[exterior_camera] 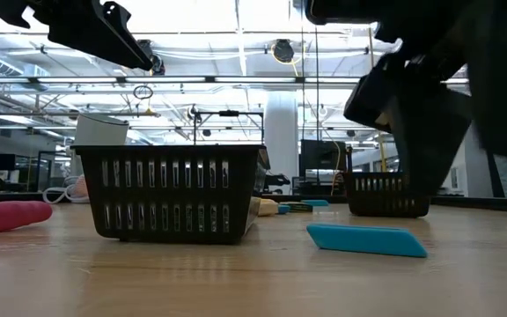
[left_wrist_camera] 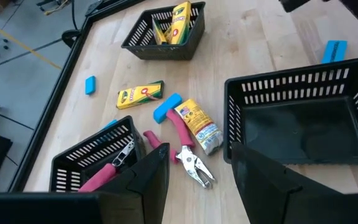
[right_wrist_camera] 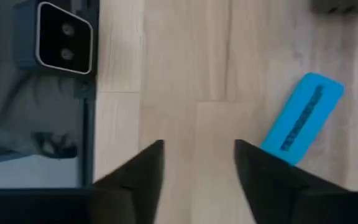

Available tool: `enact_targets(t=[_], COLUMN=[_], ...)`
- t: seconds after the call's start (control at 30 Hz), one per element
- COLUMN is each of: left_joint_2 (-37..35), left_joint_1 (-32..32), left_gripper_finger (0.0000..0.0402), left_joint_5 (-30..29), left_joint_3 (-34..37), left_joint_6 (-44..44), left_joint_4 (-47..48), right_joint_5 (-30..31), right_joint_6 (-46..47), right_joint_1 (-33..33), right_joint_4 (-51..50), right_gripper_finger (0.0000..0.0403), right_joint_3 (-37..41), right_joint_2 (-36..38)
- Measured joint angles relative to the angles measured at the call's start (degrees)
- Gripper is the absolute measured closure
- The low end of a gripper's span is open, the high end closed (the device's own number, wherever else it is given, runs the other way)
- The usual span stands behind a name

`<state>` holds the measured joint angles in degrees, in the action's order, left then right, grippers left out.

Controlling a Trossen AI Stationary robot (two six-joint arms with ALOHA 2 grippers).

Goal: Pick & Place School Supplies
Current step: Put the blue eraser into the bottom left black basket

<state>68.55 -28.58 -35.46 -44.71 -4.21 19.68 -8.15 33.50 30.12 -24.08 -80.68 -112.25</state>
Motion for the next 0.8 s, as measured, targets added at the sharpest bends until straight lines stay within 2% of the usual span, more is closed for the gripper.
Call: enact_targets(t=[0.13, 0.27, 0.47, 0.8], left_joint_2=[0.0, 0.0, 0.0, 0.0], left_joint_1=[0.0, 0.0, 0.0, 0.0], left_gripper_finger=[0.0225, 0.0225, 0.0225, 0.0225], left_joint_5=[0.6, 1.0, 1.0, 1.0], left_joint_3=[0.0, 0.0, 0.0, 0.0], left_joint_6=[0.0, 0.5, 0.9, 0.9], left_joint_4=[0.0, 0.1, 0.1, 0.1], right_joint_5=[-1.0, -1.1, 0.1, 3.9], right_joint_6=[1.2, 0.8, -1.9, -2.9], right_joint_1=[-1.4, -3.2, -4.4, -4.2], right_joint_4=[-0.7, -1.1, -1.6, -1.6], right_gripper_finger=[0.0152, 0.0121, 0.0122, 0.0120], right_joint_3=[0.0, 0.0, 0.0, -0.3], right_joint_2=[0.0, 0.0, -0.3, -5.3])
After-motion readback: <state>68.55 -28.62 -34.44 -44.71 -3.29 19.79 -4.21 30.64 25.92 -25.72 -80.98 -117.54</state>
